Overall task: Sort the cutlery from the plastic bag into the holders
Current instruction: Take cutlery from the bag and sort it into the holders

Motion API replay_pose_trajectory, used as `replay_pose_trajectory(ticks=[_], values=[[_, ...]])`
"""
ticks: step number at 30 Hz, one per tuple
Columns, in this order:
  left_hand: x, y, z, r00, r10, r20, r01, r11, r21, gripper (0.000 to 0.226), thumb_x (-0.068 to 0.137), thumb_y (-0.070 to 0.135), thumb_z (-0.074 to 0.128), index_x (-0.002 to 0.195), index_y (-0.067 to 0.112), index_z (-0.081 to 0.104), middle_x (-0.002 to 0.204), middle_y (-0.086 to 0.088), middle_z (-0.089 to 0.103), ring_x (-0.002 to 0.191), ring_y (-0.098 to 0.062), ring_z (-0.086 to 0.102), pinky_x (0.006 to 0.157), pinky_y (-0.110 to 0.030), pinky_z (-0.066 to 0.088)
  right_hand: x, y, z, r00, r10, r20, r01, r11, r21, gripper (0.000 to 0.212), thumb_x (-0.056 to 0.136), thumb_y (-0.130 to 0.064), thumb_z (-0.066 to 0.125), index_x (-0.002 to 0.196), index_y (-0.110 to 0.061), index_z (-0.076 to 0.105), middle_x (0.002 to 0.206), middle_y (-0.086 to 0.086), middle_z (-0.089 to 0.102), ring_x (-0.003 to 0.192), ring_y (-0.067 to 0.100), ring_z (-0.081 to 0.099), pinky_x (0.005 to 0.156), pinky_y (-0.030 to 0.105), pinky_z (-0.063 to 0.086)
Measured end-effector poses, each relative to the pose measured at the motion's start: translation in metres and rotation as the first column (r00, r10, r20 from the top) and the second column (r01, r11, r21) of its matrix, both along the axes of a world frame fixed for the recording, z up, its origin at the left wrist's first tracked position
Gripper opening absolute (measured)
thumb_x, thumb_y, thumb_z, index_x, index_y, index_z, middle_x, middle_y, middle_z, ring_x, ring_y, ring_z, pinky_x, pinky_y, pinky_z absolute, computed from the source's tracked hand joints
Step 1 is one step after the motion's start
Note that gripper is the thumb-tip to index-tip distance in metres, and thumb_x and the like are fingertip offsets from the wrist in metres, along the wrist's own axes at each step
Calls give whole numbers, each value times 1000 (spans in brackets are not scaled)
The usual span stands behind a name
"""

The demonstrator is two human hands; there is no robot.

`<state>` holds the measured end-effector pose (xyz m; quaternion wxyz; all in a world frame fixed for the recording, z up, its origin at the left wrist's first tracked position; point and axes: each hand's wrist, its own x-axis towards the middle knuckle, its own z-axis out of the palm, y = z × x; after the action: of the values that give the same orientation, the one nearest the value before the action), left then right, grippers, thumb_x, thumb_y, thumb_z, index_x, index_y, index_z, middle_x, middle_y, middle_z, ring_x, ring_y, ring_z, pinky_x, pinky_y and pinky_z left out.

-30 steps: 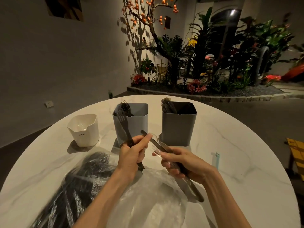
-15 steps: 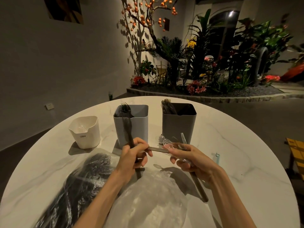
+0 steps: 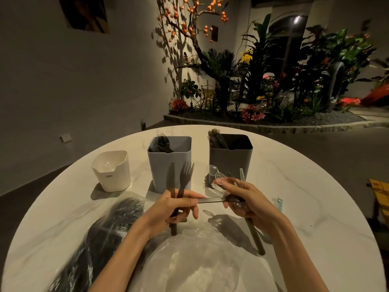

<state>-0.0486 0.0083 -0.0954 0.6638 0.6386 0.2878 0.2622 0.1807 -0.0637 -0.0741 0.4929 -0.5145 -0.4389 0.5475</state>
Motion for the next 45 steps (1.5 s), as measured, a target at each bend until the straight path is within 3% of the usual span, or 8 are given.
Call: replay_pose_trajectory(ticks=[9,15,21,25,29,35,39,45], values=[[-8,0,1,969,-242,54,248,952,-180,28,100,22,61,121,6,53,75,-4,49,59,-11,37,44,-20,22,-3,13,21,952,-251,176,231,965,122,29,92,-37,66,97,-9,72,72,5,67,72,15,59,63,27,39],[-9,4,2,933,-120,339,233,920,-315,30,88,19,76,102,12,51,73,-4,24,56,-10,25,42,-17,22,1,16,40,958,-236,-164,267,942,204,34,98,-31,56,119,-7,66,62,0,46,50,9,36,46,20,25],[19,-10,14,985,115,127,-95,984,-152,62,88,45,73,65,15,24,66,-6,17,56,-16,13,47,-25,12,-21,21,42,885,-114,-451,207,965,163,32,96,-38,60,107,-8,59,62,-3,36,44,5,29,37,15,20],[31,-22,12,996,57,76,-53,997,-52,32,83,45,79,71,19,65,58,1,28,51,-12,20,45,-23,16,-37,29,39,843,-20,-538,129,978,166,29,97,-36,60,78,-16,51,60,-3,31,41,4,24,36,15,16],[35,-26,12,998,32,-49,-30,999,41,23,83,35,80,76,16,70,55,6,44,47,-6,34,46,-17,28,-50,35,38,863,-89,-497,178,975,135,32,98,-36,54,75,-14,54,54,-1,40,38,4,27,37,16,15],[26,-19,9,998,-42,-53,38,997,-73,29,85,35,76,68,20,56,65,4,52,54,-5,43,56,-20,30,-29,50,67,831,-134,-540,269,946,180,35,104,-43,44,83,-16,48,62,-3,37,39,3,31,31,13,24],[22,-16,6,993,-39,110,60,978,-201,26,87,28,72,70,16,58,69,-4,46,60,-12,40,55,-23,31,-11,48,100,866,-214,-452,363,890,276,32,105,-43,43,88,-16,48,62,-2,44,41,5,34,34,14,27],[26,-16,4,976,4,216,26,990,-140,16,102,19,52,103,5,59,68,-9,47,59,-19,47,59,-24,45,-15,22,96,943,-207,-261,279,918,280,33,104,-42,46,92,-11,48,63,1,51,45,10,48,35,17,37]])
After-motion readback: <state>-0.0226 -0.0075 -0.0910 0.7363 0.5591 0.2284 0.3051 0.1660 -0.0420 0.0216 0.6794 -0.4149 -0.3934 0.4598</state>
